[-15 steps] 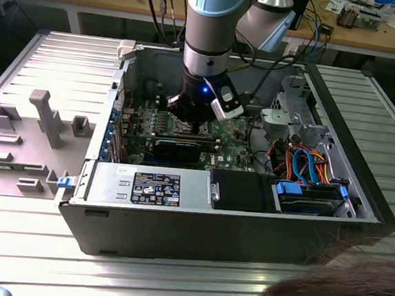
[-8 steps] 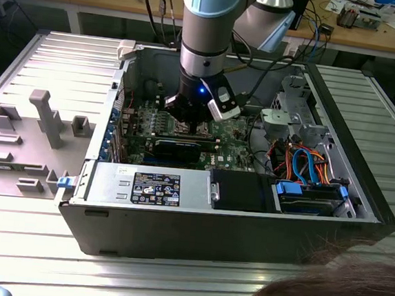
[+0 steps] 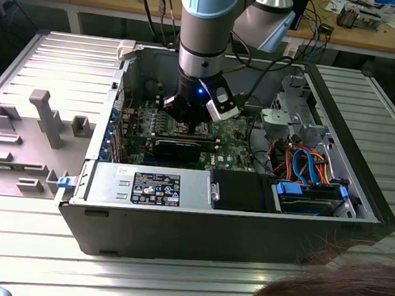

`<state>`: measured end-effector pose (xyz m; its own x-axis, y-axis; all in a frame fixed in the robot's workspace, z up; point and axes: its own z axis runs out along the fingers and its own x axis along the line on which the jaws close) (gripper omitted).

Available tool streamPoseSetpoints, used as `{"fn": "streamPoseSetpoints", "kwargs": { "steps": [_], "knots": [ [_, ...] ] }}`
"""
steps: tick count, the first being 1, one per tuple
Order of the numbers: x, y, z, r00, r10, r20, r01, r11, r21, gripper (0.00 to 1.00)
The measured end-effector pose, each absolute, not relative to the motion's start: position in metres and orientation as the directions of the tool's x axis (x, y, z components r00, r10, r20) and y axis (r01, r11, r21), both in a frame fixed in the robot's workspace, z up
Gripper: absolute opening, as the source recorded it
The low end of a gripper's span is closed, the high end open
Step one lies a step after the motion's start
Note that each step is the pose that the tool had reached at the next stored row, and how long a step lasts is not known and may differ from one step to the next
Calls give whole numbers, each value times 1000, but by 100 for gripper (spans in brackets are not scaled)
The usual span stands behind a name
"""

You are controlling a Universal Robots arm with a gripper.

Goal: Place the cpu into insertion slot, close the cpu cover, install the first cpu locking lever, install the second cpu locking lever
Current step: 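Install the second cpu locking lever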

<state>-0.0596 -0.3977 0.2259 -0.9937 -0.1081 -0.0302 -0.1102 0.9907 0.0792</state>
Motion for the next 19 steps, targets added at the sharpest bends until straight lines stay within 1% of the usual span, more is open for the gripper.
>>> {"fn": "streamPoseSetpoints", "kwargs": {
  "steps": [19],
  "knots": [
    [-91,-394,210,-993,-110,-30,-112,990,80,11]
  ]
}}
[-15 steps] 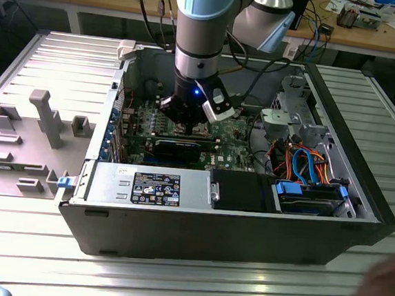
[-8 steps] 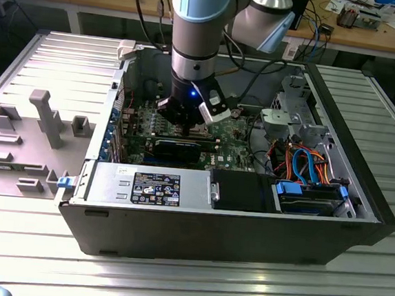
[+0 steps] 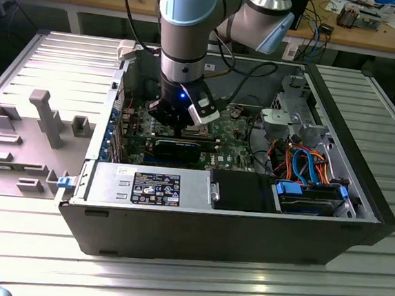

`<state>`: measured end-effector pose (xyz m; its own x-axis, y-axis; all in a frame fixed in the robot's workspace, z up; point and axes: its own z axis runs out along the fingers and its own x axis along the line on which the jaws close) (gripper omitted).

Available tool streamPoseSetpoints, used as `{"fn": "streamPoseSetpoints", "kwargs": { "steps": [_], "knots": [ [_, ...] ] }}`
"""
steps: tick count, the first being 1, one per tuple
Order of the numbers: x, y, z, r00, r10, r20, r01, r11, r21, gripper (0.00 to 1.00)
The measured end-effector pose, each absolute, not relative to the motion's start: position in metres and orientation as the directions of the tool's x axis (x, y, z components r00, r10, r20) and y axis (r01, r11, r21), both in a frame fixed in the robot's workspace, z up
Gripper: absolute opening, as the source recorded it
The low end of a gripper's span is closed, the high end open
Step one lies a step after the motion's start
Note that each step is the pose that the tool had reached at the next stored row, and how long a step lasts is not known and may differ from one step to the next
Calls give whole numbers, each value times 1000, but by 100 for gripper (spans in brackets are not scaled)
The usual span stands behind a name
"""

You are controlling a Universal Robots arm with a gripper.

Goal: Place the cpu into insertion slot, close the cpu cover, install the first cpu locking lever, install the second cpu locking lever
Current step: 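Install the second cpu locking lever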

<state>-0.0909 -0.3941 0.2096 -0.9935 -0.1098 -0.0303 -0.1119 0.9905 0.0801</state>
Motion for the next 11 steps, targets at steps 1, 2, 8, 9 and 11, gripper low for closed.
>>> {"fn": "streamPoseSetpoints", "kwargs": {
  "steps": [1,2,8,9,11],
  "knots": [
    [-93,-394,209,-993,-110,-30,-112,990,80,11],
    [-97,-393,209,-993,-110,-30,-113,990,80,11],
    [-105,-387,207,-993,-111,-32,-114,989,91,11],
    [-105,-386,206,-993,-112,-32,-115,989,95,11],
    [-105,-383,203,-993,-115,-33,-117,988,98,11]
  ]
}}
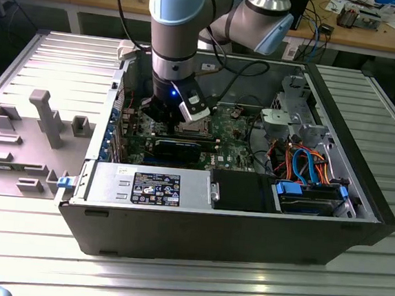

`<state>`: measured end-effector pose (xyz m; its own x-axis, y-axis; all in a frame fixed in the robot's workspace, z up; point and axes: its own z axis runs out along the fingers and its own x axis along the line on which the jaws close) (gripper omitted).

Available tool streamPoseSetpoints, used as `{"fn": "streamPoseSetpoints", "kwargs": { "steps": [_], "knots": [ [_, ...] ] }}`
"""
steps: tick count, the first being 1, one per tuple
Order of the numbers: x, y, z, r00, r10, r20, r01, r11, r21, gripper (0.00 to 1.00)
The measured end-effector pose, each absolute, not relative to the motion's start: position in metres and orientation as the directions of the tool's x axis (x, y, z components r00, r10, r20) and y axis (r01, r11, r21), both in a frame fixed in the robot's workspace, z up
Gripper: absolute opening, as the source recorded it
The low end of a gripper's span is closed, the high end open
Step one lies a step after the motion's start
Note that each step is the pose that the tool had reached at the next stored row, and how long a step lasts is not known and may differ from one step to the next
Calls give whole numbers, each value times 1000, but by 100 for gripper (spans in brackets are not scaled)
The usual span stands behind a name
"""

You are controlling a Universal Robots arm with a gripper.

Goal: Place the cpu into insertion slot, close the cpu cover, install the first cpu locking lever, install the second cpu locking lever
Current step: 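Install the second cpu locking lever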

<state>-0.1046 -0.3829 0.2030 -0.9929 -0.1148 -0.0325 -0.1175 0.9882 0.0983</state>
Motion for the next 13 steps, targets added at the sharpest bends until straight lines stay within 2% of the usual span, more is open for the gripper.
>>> {"fn": "streamPoseSetpoints", "kwargs": {
  "steps": [5,13],
  "knots": [
    [-105,-381,201,-992,-118,-33,-121,988,100,11],
    [-98,-376,213,-993,-120,-19,-121,992,33,11]
  ]
}}
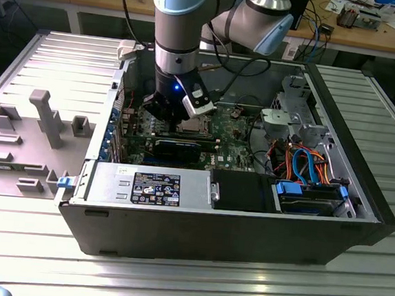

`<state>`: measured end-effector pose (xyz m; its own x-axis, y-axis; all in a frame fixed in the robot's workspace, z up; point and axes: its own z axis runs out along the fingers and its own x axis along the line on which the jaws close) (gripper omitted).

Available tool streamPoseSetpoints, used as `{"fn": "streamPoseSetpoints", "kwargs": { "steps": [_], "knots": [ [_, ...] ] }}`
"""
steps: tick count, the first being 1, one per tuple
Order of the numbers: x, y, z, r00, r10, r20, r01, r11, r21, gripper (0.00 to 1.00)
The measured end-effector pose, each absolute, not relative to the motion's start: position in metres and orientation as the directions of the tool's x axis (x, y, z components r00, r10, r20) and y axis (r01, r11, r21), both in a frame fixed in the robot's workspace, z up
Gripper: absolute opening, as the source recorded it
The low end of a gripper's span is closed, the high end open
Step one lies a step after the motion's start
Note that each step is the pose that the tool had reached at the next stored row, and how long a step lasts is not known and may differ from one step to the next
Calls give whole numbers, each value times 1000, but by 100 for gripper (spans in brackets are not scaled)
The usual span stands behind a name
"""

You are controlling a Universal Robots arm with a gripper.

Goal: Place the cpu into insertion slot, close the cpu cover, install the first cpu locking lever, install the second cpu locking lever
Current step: 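Install the second cpu locking lever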

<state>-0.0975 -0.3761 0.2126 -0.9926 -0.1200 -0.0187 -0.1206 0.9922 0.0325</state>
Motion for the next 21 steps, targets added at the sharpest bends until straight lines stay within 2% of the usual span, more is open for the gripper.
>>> {"fn": "streamPoseSetpoints", "kwargs": {
  "steps": [21],
  "knots": [
    [-88,-374,212,-993,-121,-14,-121,993,6,11]
  ]
}}
